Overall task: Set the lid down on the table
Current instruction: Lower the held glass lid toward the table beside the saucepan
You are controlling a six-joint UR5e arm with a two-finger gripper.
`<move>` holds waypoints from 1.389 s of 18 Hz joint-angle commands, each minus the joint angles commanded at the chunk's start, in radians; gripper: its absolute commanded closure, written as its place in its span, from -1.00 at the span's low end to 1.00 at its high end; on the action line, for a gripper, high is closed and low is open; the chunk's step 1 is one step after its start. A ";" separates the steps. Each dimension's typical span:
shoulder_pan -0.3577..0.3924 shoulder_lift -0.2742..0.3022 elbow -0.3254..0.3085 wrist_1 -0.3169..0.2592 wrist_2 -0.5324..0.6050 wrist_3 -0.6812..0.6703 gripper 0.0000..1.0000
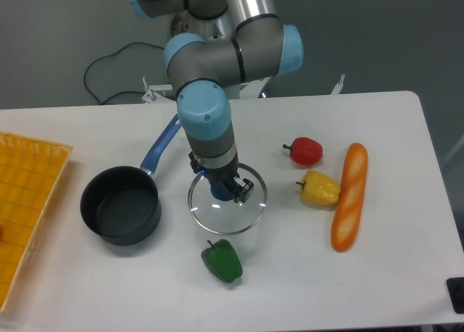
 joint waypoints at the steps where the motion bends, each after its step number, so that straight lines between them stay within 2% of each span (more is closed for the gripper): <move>1: 0.002 0.000 -0.002 -0.002 -0.002 0.000 0.19; 16: -0.006 0.000 -0.008 -0.002 0.000 0.000 0.19; 25: -0.026 -0.028 -0.020 0.003 0.002 0.002 0.19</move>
